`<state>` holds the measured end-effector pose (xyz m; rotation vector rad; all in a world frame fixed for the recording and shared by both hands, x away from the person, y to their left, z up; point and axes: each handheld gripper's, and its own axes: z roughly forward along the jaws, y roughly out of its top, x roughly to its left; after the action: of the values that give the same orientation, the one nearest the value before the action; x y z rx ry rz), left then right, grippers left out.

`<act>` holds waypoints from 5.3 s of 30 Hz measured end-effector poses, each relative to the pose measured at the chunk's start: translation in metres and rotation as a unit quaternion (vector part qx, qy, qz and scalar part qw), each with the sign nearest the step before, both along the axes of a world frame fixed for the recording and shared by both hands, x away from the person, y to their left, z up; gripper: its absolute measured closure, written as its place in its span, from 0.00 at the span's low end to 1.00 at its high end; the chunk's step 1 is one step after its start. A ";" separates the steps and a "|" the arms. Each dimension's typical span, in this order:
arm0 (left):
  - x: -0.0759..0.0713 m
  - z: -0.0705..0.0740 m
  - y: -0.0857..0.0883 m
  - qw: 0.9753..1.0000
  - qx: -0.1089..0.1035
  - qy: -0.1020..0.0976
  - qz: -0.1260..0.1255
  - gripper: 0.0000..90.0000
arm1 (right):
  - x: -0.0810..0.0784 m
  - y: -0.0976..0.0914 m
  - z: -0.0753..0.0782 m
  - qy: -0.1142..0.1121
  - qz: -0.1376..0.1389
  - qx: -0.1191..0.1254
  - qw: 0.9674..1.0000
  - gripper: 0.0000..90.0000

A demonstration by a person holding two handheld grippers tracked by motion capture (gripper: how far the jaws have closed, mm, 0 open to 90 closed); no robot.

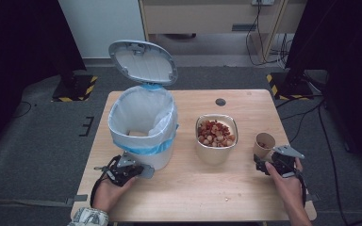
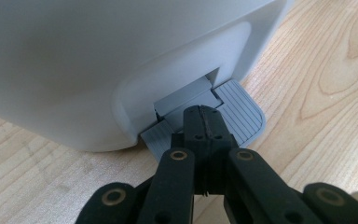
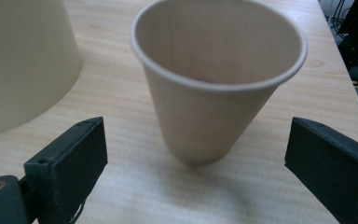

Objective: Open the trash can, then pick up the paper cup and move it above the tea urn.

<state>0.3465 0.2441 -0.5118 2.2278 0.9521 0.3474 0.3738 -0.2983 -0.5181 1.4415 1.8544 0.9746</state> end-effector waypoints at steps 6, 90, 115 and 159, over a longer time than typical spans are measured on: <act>0.000 0.000 0.000 1.000 0.000 0.000 -0.001 1.00 | 0.010 -0.003 0.003 -0.023 -0.009 0.014 1.000 0.07; 0.000 0.000 0.000 1.000 0.000 0.000 0.000 1.00 | 0.073 -0.016 0.103 -0.117 0.055 0.018 0.991 0.33; 0.000 0.000 0.000 1.000 -0.001 0.000 0.000 1.00 | 0.102 -0.003 0.136 -0.132 0.067 -0.010 0.989 0.33; 0.000 0.000 0.000 1.000 -0.003 0.001 0.000 1.00 | 0.131 0.057 0.184 -0.170 0.149 -0.071 0.972 0.32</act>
<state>0.3468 0.2445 -0.5121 2.2234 0.9520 0.3423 0.5052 -0.2412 -0.3341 0.8630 1.8662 1.1248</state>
